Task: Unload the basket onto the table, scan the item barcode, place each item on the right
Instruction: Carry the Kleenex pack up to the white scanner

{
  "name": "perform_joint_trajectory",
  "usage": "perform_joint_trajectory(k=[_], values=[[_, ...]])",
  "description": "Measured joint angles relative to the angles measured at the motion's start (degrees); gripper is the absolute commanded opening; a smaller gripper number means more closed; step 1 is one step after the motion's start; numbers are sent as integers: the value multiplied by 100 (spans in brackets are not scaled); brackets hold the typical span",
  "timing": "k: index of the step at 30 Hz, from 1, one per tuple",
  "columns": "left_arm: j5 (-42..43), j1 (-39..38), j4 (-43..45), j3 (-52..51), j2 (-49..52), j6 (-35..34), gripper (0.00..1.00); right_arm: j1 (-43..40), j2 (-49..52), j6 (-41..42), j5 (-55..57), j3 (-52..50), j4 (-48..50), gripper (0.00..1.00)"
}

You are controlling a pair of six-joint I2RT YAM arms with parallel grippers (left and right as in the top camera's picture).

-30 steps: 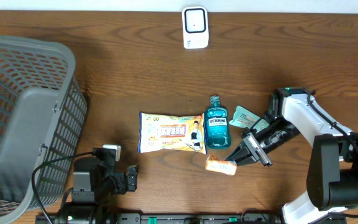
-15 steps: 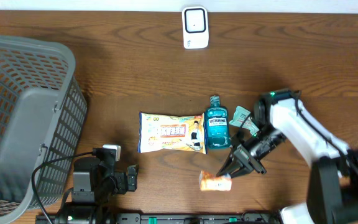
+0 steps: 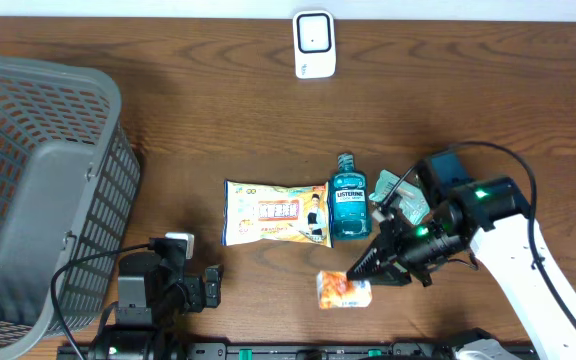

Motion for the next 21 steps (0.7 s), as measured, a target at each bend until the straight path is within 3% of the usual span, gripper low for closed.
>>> perform_joint_trajectory(k=[7, 12, 16, 21], values=[[0, 0, 0, 0, 0, 0, 99, 0, -476, -55, -85, 0, -61, 1], [0, 0, 0, 0, 0, 0, 99, 0, -1453, -291, 98, 0, 131, 1], [0, 0, 0, 0, 0, 0, 99, 13, -2144, -94, 1008, 0, 1045, 1], [0, 0, -4, 0, 0, 0, 99, 20, -2546, 422, 2964, 2, 2601, 1]])
